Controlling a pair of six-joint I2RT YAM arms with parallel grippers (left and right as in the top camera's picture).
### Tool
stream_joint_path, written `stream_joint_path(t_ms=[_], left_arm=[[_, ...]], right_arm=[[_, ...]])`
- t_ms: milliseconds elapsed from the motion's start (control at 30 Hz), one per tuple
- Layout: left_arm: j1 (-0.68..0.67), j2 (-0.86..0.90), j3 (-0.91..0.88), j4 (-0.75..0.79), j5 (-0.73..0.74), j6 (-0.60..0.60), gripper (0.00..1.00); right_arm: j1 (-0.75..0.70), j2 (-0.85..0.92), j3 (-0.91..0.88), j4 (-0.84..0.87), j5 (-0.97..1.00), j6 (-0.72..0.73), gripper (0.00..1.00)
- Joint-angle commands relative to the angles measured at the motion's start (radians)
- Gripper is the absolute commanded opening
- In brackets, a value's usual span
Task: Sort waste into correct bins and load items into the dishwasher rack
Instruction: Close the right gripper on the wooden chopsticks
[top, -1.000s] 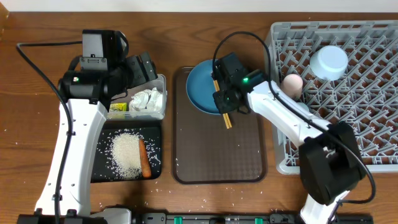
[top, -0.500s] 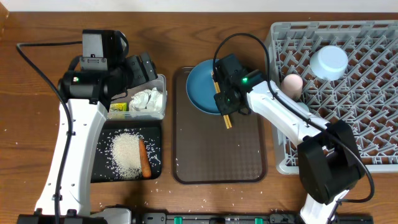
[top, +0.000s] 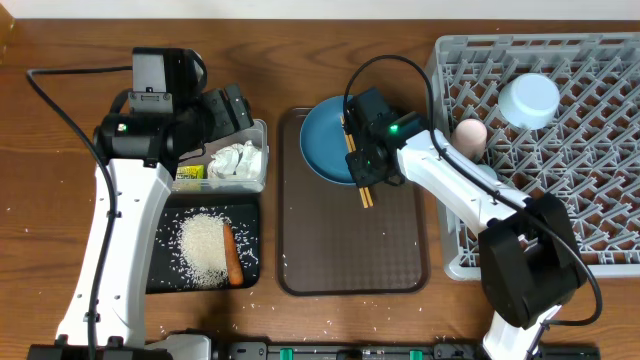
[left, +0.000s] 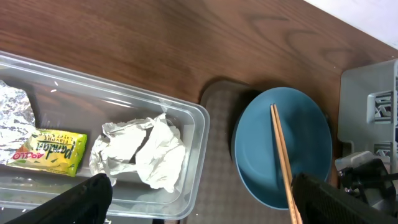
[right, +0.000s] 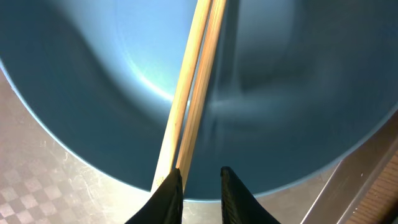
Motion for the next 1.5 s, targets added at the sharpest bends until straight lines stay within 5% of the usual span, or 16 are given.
stream_joint_path(t_ms=[0, 167, 1467], left_arm=[[0.004, -0.014, 0.003, 0.0, -0.01, 0.0, 0.95], [0.004, -0.014, 0.003, 0.0, -0.01, 0.0, 0.95], [0.004, -0.014, 0.003, 0.0, -0.01, 0.0, 0.95]], right_arm=[[0.019, 0.009, -0.005, -0.002, 0.003, -0.008, 0.23], [0.027, 0.009, -0.005, 0.005, 0.003, -0.008, 0.32], [0.033, 0.009, -0.007, -0.002, 0.051, -0.007, 0.33]])
